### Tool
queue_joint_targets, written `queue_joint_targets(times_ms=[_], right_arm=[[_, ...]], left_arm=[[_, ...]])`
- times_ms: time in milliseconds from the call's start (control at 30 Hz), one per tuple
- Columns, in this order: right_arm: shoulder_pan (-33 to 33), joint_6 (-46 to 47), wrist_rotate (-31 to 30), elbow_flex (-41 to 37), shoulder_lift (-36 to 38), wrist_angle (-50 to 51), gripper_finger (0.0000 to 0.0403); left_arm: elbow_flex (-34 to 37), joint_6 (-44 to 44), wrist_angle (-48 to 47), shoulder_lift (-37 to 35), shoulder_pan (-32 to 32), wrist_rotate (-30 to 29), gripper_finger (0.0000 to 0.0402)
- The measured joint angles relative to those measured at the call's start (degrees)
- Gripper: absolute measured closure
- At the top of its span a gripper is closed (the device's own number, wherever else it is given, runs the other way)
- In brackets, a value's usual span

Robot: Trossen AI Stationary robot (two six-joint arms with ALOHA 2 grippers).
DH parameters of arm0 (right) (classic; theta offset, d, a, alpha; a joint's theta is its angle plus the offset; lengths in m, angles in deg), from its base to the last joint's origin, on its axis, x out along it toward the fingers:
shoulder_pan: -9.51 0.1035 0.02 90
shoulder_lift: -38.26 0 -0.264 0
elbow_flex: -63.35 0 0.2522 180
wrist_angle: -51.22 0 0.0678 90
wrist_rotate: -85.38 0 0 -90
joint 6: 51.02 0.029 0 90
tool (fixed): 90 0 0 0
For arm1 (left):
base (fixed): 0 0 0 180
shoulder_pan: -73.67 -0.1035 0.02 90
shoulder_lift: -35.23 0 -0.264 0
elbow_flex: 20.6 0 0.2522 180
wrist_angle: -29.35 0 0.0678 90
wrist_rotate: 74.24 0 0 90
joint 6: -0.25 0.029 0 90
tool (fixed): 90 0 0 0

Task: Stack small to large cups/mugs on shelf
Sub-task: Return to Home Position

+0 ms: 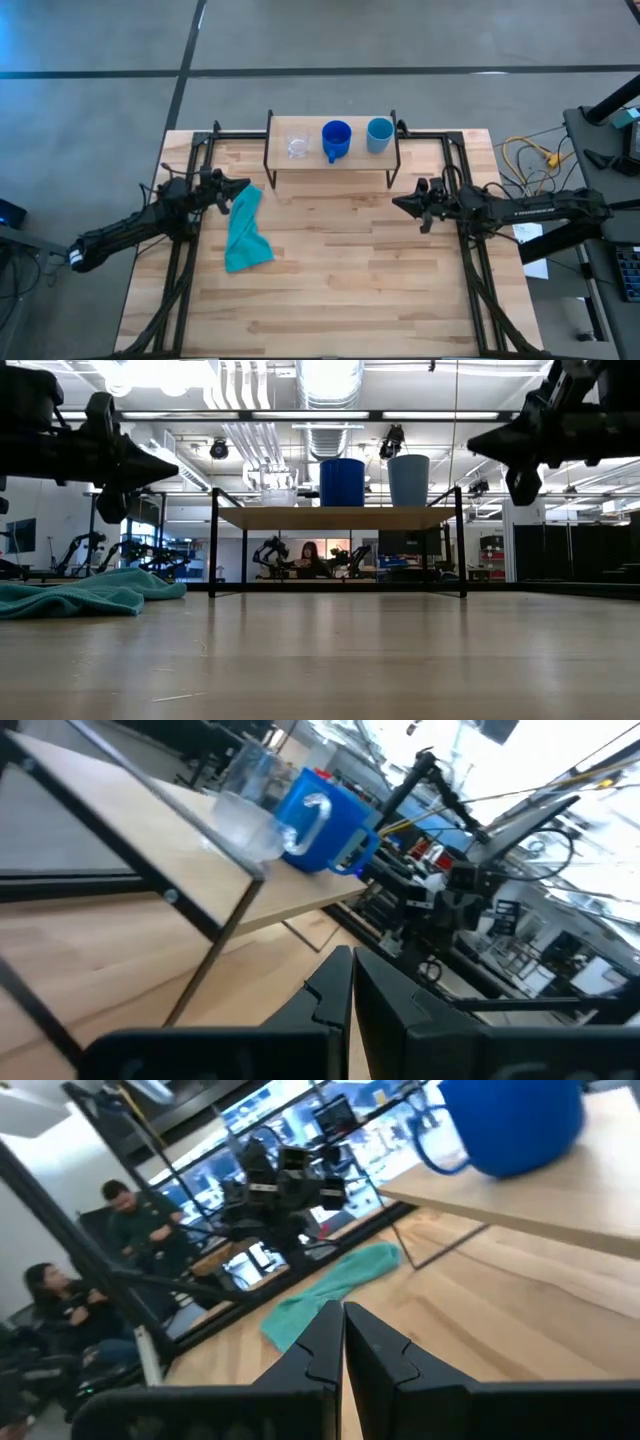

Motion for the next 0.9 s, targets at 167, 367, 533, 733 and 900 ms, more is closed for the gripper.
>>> queue_joint_targets(times_ms=[167, 367, 533, 733, 900], right_arm=[[0.0, 2.58, -1.03, -3.29, -0.07, -2.35, 0.0394], [0.0, 3.37, -1.05, -3.73, -0.15, -1.24, 0.0394], [-0.02, 2.97, -1.07, -3.73, -0.13, -0.97, 0.0394], [-0.02, 3.55, -1.05, -3.71, -0.13, -0.81, 0.0394], [-0.02, 3.57, -1.05, -3.69, -0.13, -0.74, 0.0394]], left_arm=[[0.02, 0.47, -0.2, 1.59, 0.0, -1.75, 0.0402], [0.04, 0.43, -0.2, 4.47, 0.03, -4.17, 0.0402], [0.09, 0.08, -0.17, 6.34, 0.02, -4.19, 0.0402], [0.11, 0.08, -0.13, 7.18, 0.0, -4.16, 0.0402], [0.15, 0.06, -0.11, 7.42, 0.0, -4.16, 0.0402]])
